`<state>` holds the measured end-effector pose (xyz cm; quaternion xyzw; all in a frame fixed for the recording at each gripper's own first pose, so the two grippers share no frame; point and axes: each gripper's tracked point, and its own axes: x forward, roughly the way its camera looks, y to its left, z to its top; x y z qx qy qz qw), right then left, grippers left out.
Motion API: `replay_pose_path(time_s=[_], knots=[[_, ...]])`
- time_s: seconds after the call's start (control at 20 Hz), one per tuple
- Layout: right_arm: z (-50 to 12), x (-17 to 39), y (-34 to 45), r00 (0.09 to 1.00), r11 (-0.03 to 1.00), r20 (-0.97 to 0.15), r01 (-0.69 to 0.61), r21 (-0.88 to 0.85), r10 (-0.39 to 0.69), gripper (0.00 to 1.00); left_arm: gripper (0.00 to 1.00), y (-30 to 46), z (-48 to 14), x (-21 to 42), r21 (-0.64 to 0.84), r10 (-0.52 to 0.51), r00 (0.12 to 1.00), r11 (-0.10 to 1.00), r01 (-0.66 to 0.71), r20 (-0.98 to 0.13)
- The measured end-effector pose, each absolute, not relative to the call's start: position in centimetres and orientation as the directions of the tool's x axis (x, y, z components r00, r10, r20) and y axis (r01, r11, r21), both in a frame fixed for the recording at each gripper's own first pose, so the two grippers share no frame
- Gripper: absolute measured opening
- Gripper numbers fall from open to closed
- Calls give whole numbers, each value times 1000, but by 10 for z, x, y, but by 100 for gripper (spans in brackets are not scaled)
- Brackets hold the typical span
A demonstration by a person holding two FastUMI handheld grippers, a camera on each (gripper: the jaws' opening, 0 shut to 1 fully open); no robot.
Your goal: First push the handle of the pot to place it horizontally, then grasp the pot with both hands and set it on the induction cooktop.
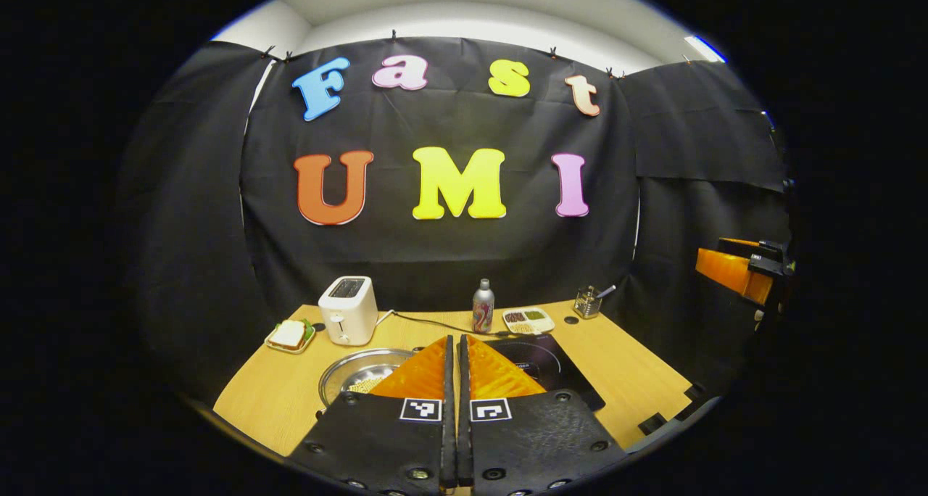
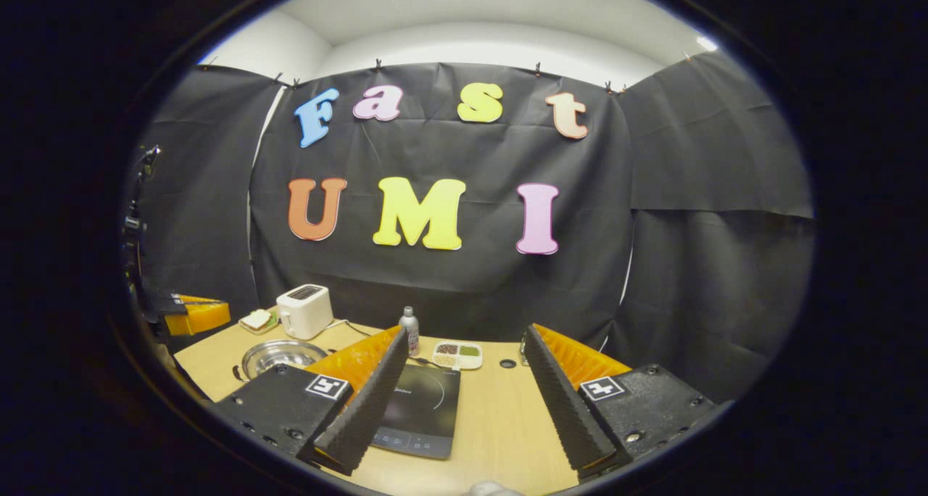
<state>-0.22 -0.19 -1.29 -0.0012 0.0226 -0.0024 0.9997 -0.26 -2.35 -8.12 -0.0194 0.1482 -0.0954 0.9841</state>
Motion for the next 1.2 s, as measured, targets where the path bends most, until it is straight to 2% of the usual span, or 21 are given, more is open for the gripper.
replay_pose_path(time_s=[0.2, 0.5, 0.65, 0.75, 0.8, 0.85, 0.95, 1.0, 1.05, 1.2], knots=[[-26, -5, 8, 998, 1000, -67, -10, 1, 10, 100, 0, -8, -139, -9, -64, -205, 875, 978, 198, -439], [-58, 2, 9, 990, 999, -143, -13, 35, 18, 100, 0, 28, -222, -29, 5, -175, 734, 972, 236, -656], [-71, 5, 6, 987, 998, -162, 0, 63, 10, 100, 0, 40, -261, -36, -18, -181, 650, 968, 249, -738], [-75, 6, 4, 985, 998, -171, 1, 65, 10, 100, 0, 51, -280, -39, -1, -162, 604, 966, 259, -781], [-77, 7, 2, 984, 998, -178, 1, 56, 9, 100, 9, 55, -289, -39, 4, -155, 579, 964, 264, -800], [-80, 6, -2, 983, 999, -182, 8, 46, 0, 100, 0, 57, -297, -37, 0, -153, 558, 965, 264, -816], [-82, 7, -8, 983, 999, -186, 23, 44, -14, 100, 0, 64, -315, -36, -9, -143, 500, 966, 259, -854], [-82, 8, -11, 982, 999, -188, 29, 46, -19, 100, 9, 68, -321, -32, -4, -133, 489, 967, 255, -862], [-85, 8, -14, 981, 998, -194, 34, 49, -24, 100, 0, 72, -325, -30, -1, -123, 474, 968, 249, -872], [-89, 12, -19, 978, 997, -208, 46, 54, -34, 100, 0, 84, -334, -21, 8, -105, 444, 969, 245, -890]])
